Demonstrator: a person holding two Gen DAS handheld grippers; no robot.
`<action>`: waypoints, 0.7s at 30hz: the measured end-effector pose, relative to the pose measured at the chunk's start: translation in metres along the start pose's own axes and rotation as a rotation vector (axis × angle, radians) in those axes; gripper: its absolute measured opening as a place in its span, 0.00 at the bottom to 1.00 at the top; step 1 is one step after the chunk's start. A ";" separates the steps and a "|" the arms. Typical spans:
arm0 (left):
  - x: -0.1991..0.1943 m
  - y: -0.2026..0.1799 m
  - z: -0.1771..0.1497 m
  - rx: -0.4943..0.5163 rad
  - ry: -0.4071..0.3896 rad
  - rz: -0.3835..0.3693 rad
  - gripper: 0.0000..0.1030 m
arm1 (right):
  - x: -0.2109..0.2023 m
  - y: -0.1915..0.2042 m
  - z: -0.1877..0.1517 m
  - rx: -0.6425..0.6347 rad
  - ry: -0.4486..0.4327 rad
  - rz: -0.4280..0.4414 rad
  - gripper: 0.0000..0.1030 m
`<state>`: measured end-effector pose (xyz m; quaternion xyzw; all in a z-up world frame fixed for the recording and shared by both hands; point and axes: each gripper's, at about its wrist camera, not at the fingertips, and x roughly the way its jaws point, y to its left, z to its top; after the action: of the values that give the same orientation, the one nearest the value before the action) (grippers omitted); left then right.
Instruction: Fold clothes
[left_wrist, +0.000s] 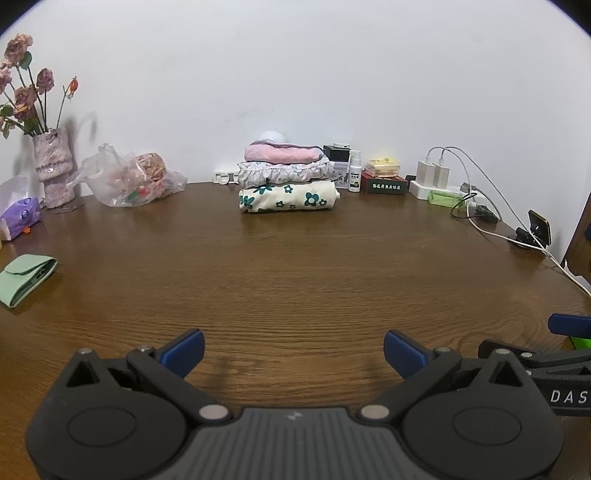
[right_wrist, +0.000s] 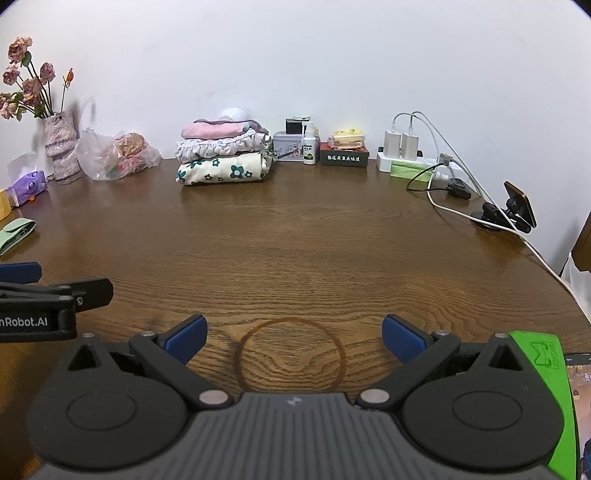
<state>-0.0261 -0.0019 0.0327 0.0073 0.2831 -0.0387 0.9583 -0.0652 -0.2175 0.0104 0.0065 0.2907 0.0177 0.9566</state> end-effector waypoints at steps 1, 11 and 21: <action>0.001 0.000 0.000 -0.006 0.003 0.004 1.00 | 0.001 0.000 0.000 0.000 0.002 -0.001 1.00; 0.024 0.010 0.013 -0.006 0.015 -0.015 1.00 | 0.019 -0.001 0.005 0.018 0.037 0.005 1.00; 0.148 0.079 0.103 -0.006 0.055 -0.031 0.97 | 0.120 0.012 0.101 0.034 0.084 0.079 1.00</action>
<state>0.1597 0.0632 0.0382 0.0012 0.3095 -0.0528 0.9494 0.0905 -0.2007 0.0278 0.0335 0.3303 0.0506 0.9419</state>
